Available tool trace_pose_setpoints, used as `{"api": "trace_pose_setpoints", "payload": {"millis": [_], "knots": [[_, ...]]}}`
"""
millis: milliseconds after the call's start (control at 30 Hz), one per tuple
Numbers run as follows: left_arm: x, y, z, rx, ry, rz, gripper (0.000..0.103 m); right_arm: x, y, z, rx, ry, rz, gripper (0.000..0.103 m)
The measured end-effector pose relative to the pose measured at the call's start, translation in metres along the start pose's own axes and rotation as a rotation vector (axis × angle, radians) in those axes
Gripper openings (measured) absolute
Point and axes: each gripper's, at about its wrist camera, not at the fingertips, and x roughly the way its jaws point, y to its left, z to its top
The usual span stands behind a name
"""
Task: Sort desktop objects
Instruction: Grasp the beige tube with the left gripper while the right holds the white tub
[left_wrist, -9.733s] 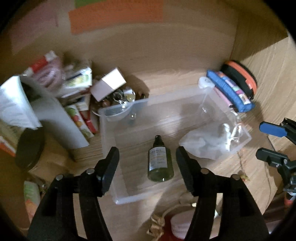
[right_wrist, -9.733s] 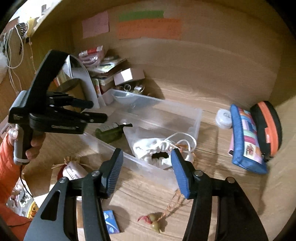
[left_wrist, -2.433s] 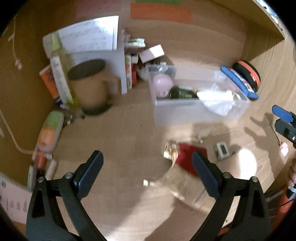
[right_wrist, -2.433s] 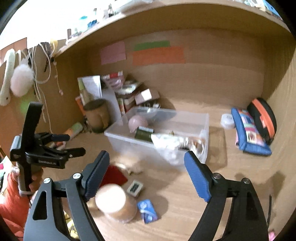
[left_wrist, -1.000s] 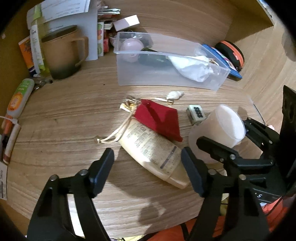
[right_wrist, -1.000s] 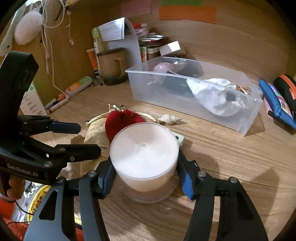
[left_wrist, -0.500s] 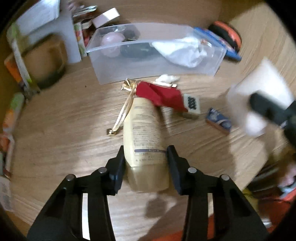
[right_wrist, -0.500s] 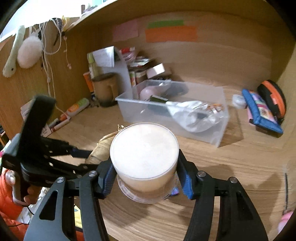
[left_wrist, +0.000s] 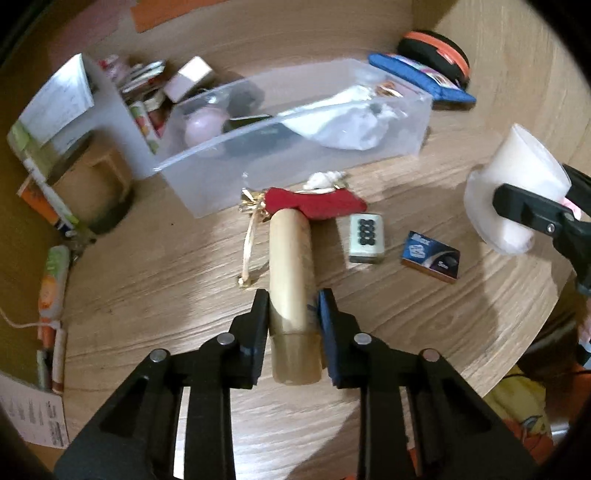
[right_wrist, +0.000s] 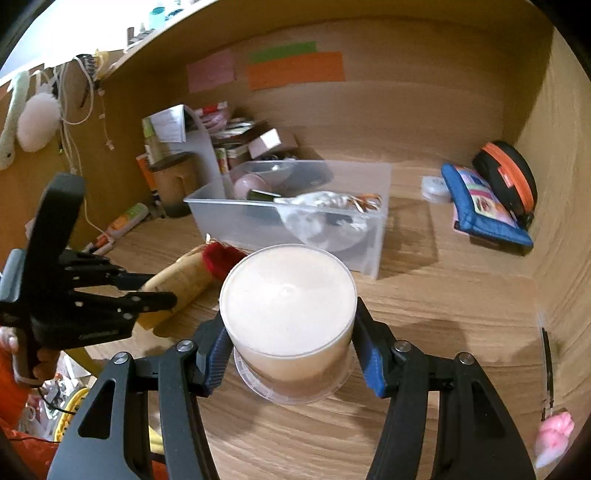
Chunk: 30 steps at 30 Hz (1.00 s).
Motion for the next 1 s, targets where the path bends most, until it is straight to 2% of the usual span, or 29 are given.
{"api": "trace_pose_setpoints", "payload": {"millis": [333,633,767,1000], "knots": [[0.028,-0.010,0.020,-0.011,0.038,-0.021,0.030,0.004,-0.016,-0.007,0.013,0.022,0.014,0.055],[0.042,-0.009,0.037,-0.034,0.025,-0.032,0.031,0.005,-0.021,-0.008,0.024,0.025,0.024,0.055],[0.034,-0.002,0.034,-0.069,-0.001,-0.062,0.026,0.005,-0.022,-0.007,0.033,0.030,0.022,0.055],[0.013,0.018,0.023,-0.154,-0.052,-0.135,0.026,0.006,-0.025,0.001,0.052,0.033,0.042,0.055]]}}
